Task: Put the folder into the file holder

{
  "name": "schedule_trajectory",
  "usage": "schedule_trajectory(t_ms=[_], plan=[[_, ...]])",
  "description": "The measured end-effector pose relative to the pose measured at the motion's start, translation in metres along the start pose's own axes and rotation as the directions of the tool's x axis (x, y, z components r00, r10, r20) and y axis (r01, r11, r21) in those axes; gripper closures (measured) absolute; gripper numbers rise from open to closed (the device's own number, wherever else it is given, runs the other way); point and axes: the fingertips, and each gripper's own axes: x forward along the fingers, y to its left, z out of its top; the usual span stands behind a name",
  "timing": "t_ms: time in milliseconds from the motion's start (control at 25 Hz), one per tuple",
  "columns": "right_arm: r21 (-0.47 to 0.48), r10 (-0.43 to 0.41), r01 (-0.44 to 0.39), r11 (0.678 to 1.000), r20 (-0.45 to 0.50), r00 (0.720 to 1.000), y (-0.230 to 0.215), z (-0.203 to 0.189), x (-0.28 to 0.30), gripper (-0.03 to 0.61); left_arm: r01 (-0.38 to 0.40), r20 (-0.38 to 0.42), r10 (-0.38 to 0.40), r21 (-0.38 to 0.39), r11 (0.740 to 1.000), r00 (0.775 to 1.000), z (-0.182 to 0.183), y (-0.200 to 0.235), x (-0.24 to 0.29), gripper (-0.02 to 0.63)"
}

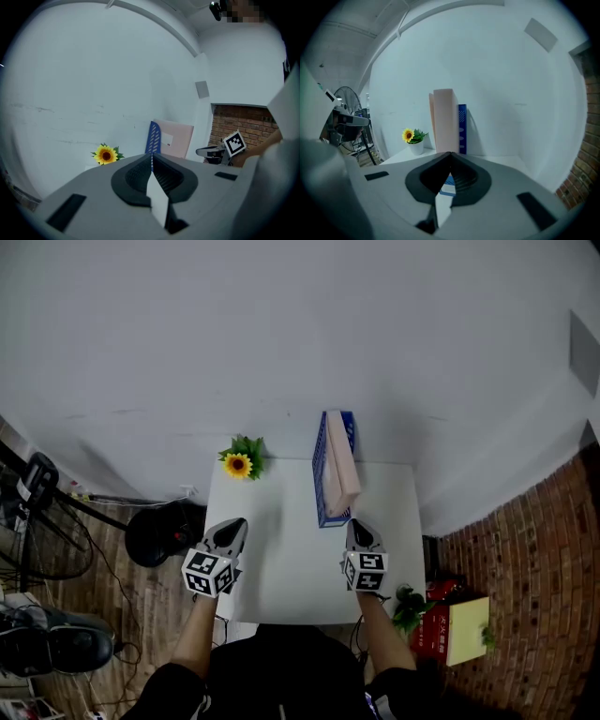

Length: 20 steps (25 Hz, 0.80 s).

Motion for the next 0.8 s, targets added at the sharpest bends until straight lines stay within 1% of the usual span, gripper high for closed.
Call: schedule_trajectory(t_ms=[200,560,800], plan=[[-0.028,-0.012,0.013,1.0,0.026,1.0,-0.004,0.015,-0.016,0.569,0.02,0.003,-0.02,0.013,1.0,1.0,0.003,-0.01,0.009,0.583],[-0.03,0.005,0.0,1.0,0.167,0.986,-0.004,0.075,-0.042,0.569,0.043,0.023,-0.044,0.039,0.998,0.999,0.017,-0.019,0.021,0.583],[-0.025,0.013,-0.007,1.0,0.221,0.975,-0.004,0.098,-0.053,0.569,0.048,0.047,-0.051,0.053,0.997,0.998,0.029,-0.02,0.024,0.583]])
